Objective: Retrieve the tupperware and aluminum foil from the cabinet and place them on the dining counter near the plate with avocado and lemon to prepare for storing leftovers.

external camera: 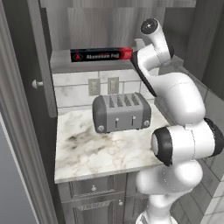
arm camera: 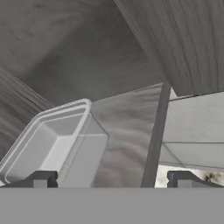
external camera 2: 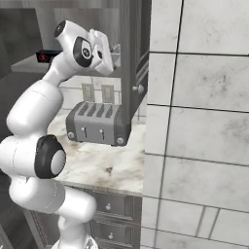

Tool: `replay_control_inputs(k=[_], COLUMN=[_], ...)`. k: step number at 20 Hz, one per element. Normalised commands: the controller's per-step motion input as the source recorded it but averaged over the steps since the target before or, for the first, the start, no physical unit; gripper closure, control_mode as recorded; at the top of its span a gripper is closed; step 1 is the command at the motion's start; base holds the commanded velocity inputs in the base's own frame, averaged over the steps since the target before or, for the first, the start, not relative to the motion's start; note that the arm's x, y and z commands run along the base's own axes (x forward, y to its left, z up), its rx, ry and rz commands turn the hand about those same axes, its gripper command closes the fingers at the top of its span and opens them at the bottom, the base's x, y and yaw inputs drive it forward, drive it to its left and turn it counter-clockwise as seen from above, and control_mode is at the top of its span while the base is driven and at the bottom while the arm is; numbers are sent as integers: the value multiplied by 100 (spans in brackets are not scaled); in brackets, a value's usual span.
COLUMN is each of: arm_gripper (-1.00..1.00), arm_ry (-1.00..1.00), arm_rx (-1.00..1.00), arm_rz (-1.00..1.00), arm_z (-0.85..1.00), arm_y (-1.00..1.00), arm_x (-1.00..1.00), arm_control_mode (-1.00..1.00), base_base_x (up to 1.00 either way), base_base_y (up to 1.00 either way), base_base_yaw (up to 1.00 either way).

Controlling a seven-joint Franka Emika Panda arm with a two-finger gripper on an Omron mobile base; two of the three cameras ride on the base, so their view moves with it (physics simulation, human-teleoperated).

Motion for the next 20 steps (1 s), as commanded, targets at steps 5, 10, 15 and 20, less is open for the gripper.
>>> replay_control_inputs(k=[5,10,15,20], arm_gripper=[-100,-100,-100,-100], arm_ry=[2,5,7,8], arm_rx=[0,0,0,0], arm_rz=[0,0,0,0], arm_z=[0,0,-1,-18], arm_y=[-14,-14,-2,-3], arm_x=[50,62,52,36], arm_control_mode=[-100,-100,-100,-100], base_base_x=[0,0,0,0], base_base_y=[0,0,0,0], base_base_yaw=[0,0,0,0])
